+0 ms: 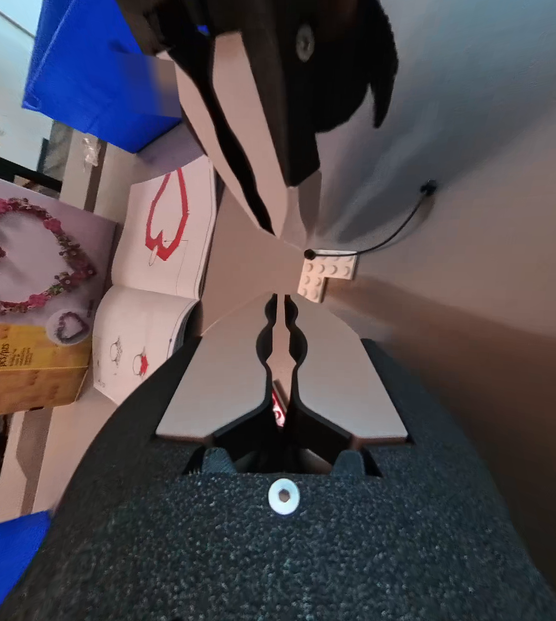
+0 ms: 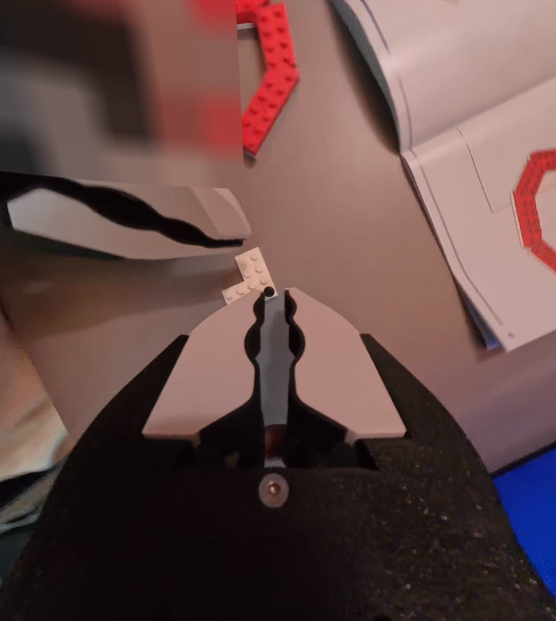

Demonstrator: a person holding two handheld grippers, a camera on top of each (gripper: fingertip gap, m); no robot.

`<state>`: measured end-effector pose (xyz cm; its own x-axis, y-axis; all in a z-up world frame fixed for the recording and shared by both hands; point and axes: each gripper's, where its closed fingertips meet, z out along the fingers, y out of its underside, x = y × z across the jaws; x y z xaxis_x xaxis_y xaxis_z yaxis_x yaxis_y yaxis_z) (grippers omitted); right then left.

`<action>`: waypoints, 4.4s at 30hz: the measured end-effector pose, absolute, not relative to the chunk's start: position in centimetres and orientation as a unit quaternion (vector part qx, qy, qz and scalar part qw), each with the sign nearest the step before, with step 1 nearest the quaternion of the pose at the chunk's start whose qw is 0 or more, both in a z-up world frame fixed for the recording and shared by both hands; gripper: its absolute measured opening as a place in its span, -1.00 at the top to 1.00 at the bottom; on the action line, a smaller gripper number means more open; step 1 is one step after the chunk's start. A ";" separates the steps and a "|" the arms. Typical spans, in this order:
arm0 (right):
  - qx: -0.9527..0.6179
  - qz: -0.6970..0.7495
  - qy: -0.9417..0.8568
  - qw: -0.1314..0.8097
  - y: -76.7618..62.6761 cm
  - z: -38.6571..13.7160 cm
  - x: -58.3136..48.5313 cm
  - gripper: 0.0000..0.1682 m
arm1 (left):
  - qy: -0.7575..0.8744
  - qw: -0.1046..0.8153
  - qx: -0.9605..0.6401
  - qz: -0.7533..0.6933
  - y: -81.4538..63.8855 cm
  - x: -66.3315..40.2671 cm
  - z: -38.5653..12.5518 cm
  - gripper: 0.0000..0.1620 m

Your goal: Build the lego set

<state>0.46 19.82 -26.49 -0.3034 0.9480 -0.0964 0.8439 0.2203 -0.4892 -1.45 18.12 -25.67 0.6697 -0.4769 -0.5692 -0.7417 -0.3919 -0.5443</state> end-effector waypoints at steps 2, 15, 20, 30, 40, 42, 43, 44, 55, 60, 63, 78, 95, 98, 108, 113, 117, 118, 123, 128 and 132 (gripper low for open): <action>-0.624 0.239 -0.738 0.095 19.6 -26.6 0.7 0.74 | 0.379 0.390 -0.827 0.141 18.4 -1.1 -26.5 0.96; -0.635 0.265 -0.716 0.115 19.2 -27.8 0.3 0.94 | 0.400 0.394 -0.812 0.160 19.1 -0.7 -26.4 0.96; -0.626 0.258 -0.726 0.123 19.4 -27.5 0.9 0.86 | 0.400 0.386 -0.822 0.124 19.1 0.0 -27.3 1.00; -0.660 0.241 -0.704 0.099 19.2 -27.8 0.7 0.90 | 0.370 0.384 -0.840 0.101 19.0 0.0 -27.4 1.00; -0.653 0.215 -0.714 0.132 19.4 -27.9 0.7 0.93 | 0.363 0.378 -0.846 0.099 18.9 -0.2 -27.5 1.00; -0.630 0.222 -0.726 0.163 19.4 -27.8 0.7 0.93 | 0.362 0.375 -0.848 0.097 18.9 -0.2 -27.6 1.00; -0.618 0.226 -0.732 0.179 19.4 -27.8 0.6 0.93 | 0.360 0.372 -0.850 0.097 18.9 -0.2 -27.6 1.00; -0.606 0.229 -0.737 0.195 19.4 -27.7 0.6 0.93 | 0.359 0.370 -0.851 0.097 18.9 -0.2 -27.6 1.00; -0.577 0.363 -0.659 0.319 20.3 -23.0 0.0 0.94 | 0.338 0.362 -0.864 0.093 18.9 -0.3 -27.6 1.00; -0.603 0.358 -0.665 0.258 20.2 -24.0 1.7 0.93 | 0.289 0.382 -0.873 0.089 18.9 -0.4 -27.5 1.00; -0.608 0.365 -0.665 0.234 19.0 -24.3 2.1 0.93 | 0.269 0.371 -0.884 0.090 18.6 -0.5 -27.5 1.00; -0.574 0.361 -0.708 0.198 16.6 -24.5 0.9 0.93 | 0.109 0.427 -0.888 -0.130 14.7 -4.1 -23.8 0.81; -0.514 0.284 -0.796 0.143 17.3 -26.0 -1.1 0.93 | 0.184 0.449 -0.865 -0.129 13.9 -1.7 -24.7 0.79; -0.517 0.293 -0.792 0.140 17.4 -25.6 -1.1 0.93 | 0.203 0.456 -0.855 -0.143 14.1 -1.1 -24.6 0.79; -0.521 0.284 -0.793 0.138 18.1 -25.7 -1.0 0.93 | 0.189 0.473 -0.845 -0.163 13.6 -1.2 -22.9 0.73; -0.520 0.294 -0.792 0.126 17.3 -26.0 -0.6 0.93 | 0.162 0.461 -0.860 -0.148 12.4 -2.7 -22.4 0.73; -0.515 0.288 -0.799 0.119 16.9 -26.6 -0.5 0.93 | 0.151 0.457 -0.863 -0.153 11.8 -3.2 -22.7 0.73; -0.513 0.288 -0.799 0.119 16.8 -26.6 -0.5 0.93 | 0.150 0.456 -0.864 -0.153 11.7 -3.2 -22.8 0.73; -0.504 0.273 -0.811 0.116 16.7 -27.1 -0.8 0.93 | 0.156 0.451 -0.866 -0.149 11.8 -3.0 -23.3 0.72; -0.502 0.264 -0.816 0.112 16.6 -27.6 -0.8 0.93 | 0.161 0.451 -0.865 -0.149 11.8 -3.0 -23.4 0.72; -0.501 0.261 -0.818 0.108 16.6 -27.7 -0.8 0.93 | 0.159 0.451 -0.865 -0.153 11.8 -3.2 -23.5 0.72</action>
